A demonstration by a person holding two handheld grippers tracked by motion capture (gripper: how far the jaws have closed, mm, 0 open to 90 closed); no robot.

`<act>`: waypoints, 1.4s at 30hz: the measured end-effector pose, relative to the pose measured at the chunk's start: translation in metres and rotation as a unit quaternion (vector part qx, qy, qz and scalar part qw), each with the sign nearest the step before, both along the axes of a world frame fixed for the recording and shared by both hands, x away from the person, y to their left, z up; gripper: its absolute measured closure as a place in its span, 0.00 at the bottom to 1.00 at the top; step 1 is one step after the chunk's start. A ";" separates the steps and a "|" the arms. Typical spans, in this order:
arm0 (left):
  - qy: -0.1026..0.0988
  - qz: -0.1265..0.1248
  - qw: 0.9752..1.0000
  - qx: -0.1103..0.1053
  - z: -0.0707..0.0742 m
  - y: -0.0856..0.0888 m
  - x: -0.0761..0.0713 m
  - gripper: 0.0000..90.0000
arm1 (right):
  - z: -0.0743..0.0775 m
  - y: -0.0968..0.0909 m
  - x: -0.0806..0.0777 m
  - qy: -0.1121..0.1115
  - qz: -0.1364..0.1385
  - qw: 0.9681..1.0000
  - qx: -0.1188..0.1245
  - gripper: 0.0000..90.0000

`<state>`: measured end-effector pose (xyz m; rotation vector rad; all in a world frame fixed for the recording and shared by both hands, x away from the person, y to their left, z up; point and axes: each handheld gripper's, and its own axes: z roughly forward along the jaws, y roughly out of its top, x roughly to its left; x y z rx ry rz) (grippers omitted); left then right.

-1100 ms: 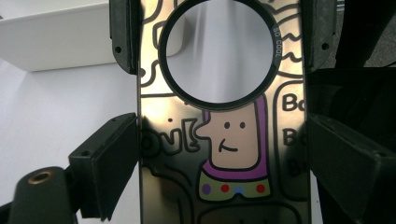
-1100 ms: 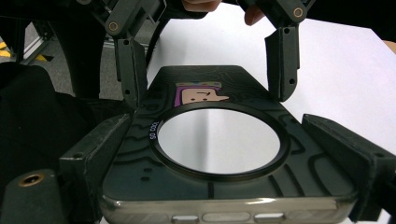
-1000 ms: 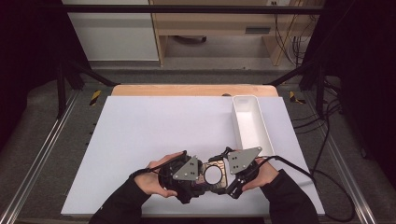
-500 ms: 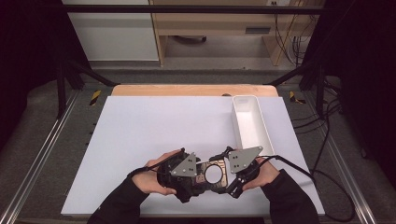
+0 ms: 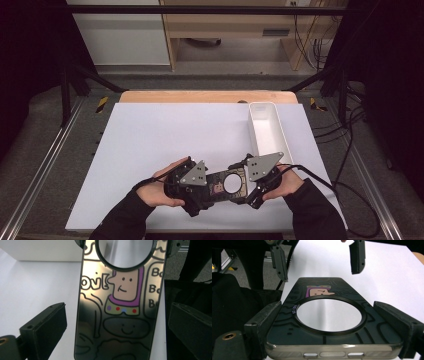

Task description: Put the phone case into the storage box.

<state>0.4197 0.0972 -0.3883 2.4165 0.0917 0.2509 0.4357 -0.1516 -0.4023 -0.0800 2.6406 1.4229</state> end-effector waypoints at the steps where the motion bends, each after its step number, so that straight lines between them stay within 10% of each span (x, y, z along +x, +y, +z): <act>1: 0.001 0.001 1.000 0.001 0.000 0.000 0.000 0.02 | 0.001 -0.001 0.000 0.001 -0.001 1.000 -0.002 0.13; 42: 0.055 -0.005 0.997 0.056 -0.013 -0.010 0.021 0.00 | 0.044 0.031 0.010 0.019 -0.001 0.988 -0.150 0.13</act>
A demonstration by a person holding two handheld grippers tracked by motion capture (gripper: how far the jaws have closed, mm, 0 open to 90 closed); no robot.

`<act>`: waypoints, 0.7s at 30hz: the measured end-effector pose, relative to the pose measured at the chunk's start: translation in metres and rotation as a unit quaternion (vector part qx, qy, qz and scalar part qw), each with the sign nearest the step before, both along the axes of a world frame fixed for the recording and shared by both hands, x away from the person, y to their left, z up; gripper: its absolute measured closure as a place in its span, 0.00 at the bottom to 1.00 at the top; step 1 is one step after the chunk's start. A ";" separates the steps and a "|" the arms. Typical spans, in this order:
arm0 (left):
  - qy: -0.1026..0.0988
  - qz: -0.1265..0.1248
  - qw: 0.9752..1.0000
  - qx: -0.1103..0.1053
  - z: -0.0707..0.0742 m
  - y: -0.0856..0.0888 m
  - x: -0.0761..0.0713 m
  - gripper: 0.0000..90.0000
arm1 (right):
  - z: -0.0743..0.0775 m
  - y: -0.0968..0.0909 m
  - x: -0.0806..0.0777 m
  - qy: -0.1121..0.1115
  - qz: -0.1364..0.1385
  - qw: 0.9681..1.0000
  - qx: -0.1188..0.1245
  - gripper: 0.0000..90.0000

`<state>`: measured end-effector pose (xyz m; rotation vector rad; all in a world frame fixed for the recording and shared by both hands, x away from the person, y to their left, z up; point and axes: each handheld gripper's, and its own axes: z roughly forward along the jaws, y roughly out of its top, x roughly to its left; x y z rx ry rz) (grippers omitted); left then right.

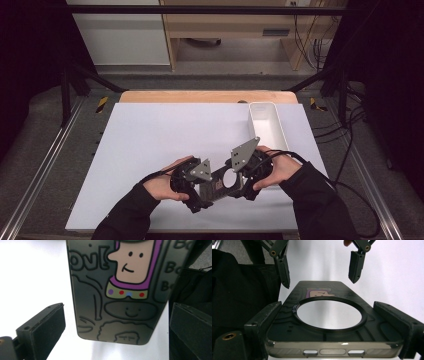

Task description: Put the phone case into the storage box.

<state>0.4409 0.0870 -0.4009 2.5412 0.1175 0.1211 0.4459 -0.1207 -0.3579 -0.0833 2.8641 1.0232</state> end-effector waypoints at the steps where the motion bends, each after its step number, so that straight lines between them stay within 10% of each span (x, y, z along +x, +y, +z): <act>1: 0.001 -0.002 1.000 0.000 0.000 0.000 0.000 0.00 | 0.001 0.001 0.000 0.003 0.000 1.000 -0.002 0.13; 21: 0.002 -0.013 0.999 0.030 -0.006 -0.007 0.006 0.01 | 0.016 0.023 0.001 0.000 0.005 0.998 -0.058 0.13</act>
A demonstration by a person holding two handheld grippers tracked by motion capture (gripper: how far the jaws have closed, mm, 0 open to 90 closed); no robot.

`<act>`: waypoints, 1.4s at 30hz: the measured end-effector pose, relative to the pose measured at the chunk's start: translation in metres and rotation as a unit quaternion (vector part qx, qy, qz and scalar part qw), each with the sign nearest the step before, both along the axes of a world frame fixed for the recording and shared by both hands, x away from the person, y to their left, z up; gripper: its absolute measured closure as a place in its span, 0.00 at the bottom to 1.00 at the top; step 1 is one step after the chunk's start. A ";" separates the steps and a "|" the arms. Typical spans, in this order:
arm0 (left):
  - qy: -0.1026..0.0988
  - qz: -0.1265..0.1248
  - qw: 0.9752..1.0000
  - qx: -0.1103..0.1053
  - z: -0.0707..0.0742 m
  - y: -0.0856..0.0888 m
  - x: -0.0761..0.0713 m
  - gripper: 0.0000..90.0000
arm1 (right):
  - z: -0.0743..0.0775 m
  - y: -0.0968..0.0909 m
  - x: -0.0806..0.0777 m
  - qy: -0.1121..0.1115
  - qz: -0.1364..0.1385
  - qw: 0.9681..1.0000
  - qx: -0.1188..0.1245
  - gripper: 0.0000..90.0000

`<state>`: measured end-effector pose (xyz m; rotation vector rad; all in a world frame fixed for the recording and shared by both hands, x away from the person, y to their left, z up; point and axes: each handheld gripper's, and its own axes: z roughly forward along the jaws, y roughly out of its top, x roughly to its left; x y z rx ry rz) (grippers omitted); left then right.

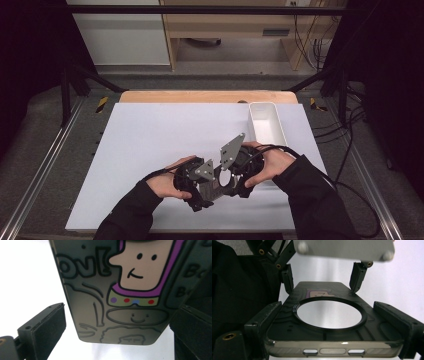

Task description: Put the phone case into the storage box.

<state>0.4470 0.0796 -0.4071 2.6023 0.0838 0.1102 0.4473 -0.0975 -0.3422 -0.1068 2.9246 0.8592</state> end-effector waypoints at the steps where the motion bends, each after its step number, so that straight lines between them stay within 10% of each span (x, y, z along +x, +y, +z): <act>1: 0.000 0.000 1.000 0.002 -0.001 -0.001 0.000 0.01 | 0.000 0.001 0.000 -0.001 0.002 1.000 -0.001 0.13; 42: -0.015 -0.002 1.000 0.022 -0.006 -0.008 0.001 0.13 | 0.000 0.012 0.002 -0.009 0.001 1.000 -0.015 0.12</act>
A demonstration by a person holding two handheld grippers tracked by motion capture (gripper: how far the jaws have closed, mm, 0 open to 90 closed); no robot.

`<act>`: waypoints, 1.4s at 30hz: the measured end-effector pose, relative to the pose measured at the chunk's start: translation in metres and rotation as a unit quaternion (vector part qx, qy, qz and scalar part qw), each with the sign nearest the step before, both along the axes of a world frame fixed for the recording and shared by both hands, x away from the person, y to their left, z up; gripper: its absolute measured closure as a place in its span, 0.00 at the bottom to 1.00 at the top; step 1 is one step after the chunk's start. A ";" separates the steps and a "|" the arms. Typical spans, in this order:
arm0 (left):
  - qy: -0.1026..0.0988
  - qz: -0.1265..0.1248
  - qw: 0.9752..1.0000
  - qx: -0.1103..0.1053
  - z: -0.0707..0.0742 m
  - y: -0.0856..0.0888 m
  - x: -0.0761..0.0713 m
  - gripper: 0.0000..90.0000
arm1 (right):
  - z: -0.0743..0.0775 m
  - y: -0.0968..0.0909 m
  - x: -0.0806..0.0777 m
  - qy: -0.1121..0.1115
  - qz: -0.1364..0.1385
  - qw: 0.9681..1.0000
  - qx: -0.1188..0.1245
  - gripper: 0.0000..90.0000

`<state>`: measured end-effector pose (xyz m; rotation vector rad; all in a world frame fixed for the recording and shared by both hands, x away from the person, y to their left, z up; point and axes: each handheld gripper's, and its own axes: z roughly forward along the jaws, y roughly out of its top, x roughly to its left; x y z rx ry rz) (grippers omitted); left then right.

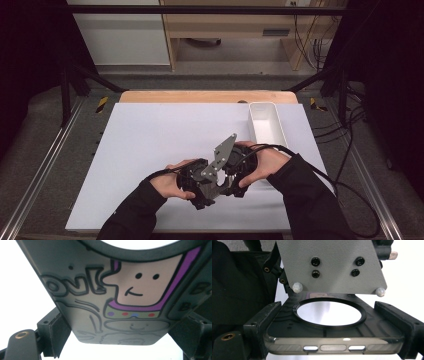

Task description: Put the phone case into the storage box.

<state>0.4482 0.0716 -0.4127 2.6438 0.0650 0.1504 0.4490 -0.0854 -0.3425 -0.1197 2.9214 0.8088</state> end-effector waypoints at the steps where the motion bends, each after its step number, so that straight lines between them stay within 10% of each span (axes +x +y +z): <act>1: -0.001 0.000 1.000 -0.001 0.000 0.000 0.000 0.13 | 0.000 0.000 0.000 0.001 -0.002 1.000 0.003 0.12; 19: 0.004 0.013 1.000 -0.024 0.003 0.009 0.002 0.13 | 0.014 -0.022 -0.002 0.002 -0.025 0.996 0.082 0.03; 26: 0.008 0.023 0.998 -0.055 0.002 0.017 0.005 0.13 | 0.012 -0.044 -0.002 0.008 -0.043 0.989 0.141 0.03; 42: 0.003 0.043 0.992 -0.122 -0.003 0.033 0.003 0.13 | -0.022 -0.071 -0.001 0.018 -0.088 0.977 0.195 0.03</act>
